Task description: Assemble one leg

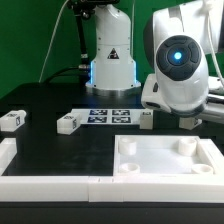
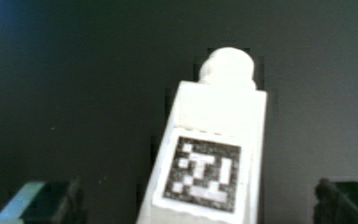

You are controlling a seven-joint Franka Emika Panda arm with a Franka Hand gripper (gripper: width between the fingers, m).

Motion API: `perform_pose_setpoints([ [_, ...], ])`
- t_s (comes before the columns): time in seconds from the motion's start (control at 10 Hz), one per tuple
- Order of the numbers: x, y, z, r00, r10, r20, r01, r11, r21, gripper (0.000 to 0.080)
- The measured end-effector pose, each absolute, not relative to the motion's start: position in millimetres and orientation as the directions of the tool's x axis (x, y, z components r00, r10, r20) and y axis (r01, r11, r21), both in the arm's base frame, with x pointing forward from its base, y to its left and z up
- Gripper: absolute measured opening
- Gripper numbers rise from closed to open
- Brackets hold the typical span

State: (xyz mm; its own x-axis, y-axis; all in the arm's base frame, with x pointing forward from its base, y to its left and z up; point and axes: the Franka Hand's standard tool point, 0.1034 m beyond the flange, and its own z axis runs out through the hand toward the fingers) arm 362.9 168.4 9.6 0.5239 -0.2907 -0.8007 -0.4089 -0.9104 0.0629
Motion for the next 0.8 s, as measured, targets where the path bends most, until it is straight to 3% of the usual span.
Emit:
perform_pose_setpoints([
  [0.2, 361.9, 167.4, 9.1, 0.521, -0.292, -0.802, -0.41, -0.91, 0.065, 0.0649],
  [0.3, 363.7, 166.2, 9.9, 0.52, -0.293, -0.802, -0.413, -0.908, 0.064, 0.0532],
  [0.4, 363.8, 165.9, 9.5, 0.521, -0.294, -0.801, -0.414, -0.908, 0.064, 0.0532],
  [0.5, 363.7, 165.9, 9.5, 0.521, -0.294, -0.801, -0.414, -0.908, 0.064, 0.035],
  [0.6, 363.7, 165.9, 9.5, 0.521, -0.294, -0.801, -0.414, -0.908, 0.064, 0.029],
  [0.8, 363.7, 165.9, 9.5, 0.521, -0.294, -0.801, -0.414, -0.908, 0.064, 0.029],
])
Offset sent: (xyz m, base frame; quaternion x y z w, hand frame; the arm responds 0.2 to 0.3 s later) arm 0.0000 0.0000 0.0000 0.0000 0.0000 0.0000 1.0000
